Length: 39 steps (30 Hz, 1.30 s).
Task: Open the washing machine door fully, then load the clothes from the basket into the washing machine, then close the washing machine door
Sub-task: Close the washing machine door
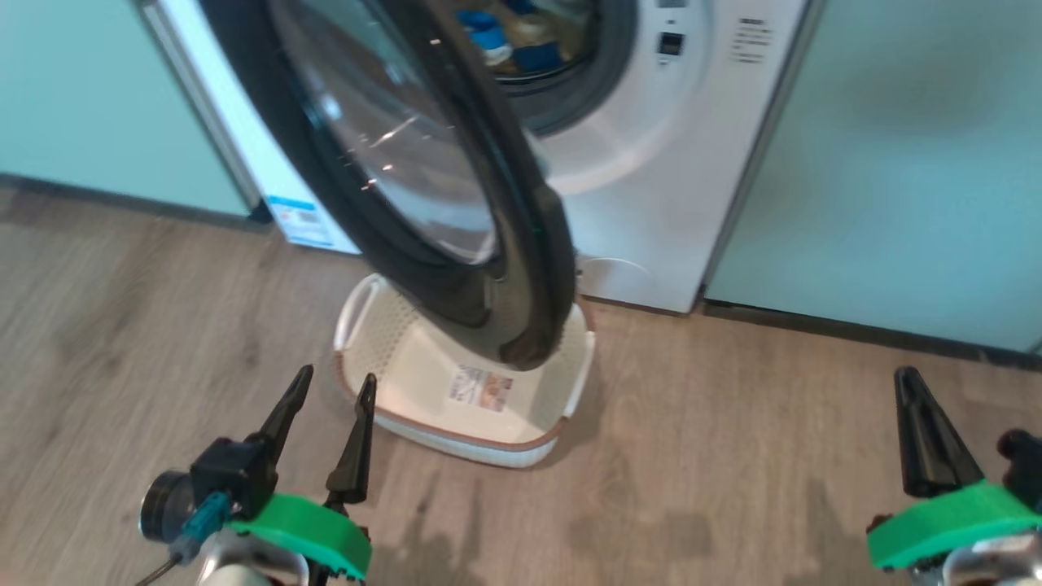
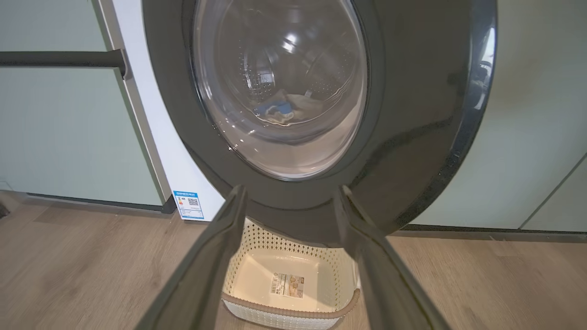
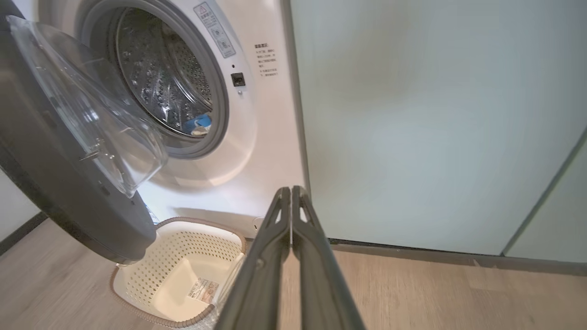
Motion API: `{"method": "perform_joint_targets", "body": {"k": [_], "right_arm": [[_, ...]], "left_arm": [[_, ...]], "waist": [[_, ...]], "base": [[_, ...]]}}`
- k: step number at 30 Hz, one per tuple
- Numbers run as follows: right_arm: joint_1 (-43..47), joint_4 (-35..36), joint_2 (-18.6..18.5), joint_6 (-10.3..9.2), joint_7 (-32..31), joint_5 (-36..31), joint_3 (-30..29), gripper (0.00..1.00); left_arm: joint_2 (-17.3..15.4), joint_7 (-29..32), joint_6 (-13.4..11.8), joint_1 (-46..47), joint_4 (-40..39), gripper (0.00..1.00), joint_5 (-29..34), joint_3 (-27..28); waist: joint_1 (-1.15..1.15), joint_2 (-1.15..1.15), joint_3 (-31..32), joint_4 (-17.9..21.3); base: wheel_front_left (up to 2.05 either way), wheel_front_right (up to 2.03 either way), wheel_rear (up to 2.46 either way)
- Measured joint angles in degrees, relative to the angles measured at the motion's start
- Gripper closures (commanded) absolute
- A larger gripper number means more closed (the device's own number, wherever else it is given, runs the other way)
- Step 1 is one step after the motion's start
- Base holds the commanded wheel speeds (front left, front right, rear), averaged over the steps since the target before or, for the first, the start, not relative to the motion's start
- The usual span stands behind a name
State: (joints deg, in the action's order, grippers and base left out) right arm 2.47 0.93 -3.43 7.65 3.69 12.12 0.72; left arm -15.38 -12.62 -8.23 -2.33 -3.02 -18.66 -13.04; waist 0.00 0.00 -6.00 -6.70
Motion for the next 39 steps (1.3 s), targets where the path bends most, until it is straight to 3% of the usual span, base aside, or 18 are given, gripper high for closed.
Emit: {"method": "perform_joint_targets", "body": {"k": [19,30,34,39], "right_arm": [[-10.34,-6.66,-1.47,0.0,1.7,3.7,5.24,1.0],[-22.9,-0.09,-1.99,0.0,2.43,4.0,8.24,1.0],[-27.0,4.13,-1.99,0.0,2.24,4.03,12.76,1.0],[-29.05,7.38,-1.97,0.0,-0.86,5.99,22.49,1.0]], "left_arm": [[1.43,-0.81,1.2,1.87,2.14,0.0,0.01,-2.12],[1.81,-1.27,1.53,2.83,2.69,0.0,0.01,-2.53],[1.89,-1.27,1.53,2.86,3.13,0.0,0.01,-2.89],[1.93,-1.54,1.57,3.35,3.37,0.0,0.01,-3.41]], "waist": [[0.0,0.0,-0.51,-13.16],[0.0,0.0,-0.36,-15.93],[0.0,0.0,-0.17,-16.32],[0.0,0.0,0.06,-16.8]], "base": [[0.0,0.0,0.0],[0.0,0.0,0.0],[0.0,0.0,0.0],[0.0,0.0,0.0]]}}
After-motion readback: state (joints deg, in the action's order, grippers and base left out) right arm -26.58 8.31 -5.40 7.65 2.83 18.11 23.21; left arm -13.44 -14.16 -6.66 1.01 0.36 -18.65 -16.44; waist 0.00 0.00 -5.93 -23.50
